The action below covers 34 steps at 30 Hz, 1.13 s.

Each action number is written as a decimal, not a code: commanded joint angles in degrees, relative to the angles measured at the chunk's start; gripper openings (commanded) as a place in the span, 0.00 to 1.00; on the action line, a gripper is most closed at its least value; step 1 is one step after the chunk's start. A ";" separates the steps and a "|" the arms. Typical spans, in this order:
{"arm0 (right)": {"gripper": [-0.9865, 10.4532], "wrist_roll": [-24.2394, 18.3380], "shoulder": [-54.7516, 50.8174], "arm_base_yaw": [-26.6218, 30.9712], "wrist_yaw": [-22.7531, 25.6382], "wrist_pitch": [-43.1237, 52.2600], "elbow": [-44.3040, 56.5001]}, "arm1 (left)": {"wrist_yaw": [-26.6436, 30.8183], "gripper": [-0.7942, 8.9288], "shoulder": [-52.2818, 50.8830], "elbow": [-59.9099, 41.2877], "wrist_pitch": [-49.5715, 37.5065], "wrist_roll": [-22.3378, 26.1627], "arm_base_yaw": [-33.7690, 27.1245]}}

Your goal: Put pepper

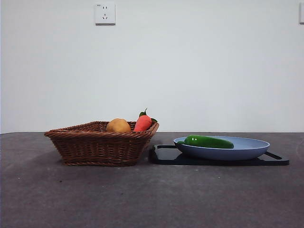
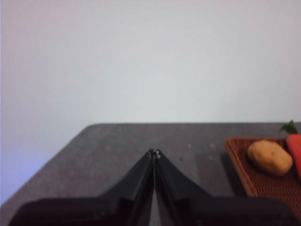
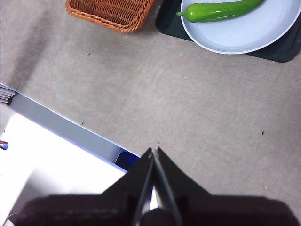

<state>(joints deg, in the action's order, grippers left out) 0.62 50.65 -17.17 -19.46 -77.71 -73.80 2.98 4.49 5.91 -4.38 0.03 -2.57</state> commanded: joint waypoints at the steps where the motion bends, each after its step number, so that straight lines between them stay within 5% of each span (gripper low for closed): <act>1: 0.10 -0.17 0.33 -0.15 0.11 -0.61 -0.94 | -0.07 0.09 -0.70 -1.36 0.59 -1.25 -0.20; 20: 0.10 -0.17 0.33 -0.15 0.13 -0.61 -0.96 | -0.17 0.09 -4.42 -5.25 15.54 -3.32 -0.20; 34: 0.10 -0.15 0.33 -0.15 0.13 -0.61 -0.94 | -1.73 0.09 -4.42 -5.22 15.04 -3.30 -0.15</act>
<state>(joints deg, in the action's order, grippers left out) 0.62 50.65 -17.17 -19.46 -77.71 -73.80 1.50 0.25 1.06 10.79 -3.05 -2.57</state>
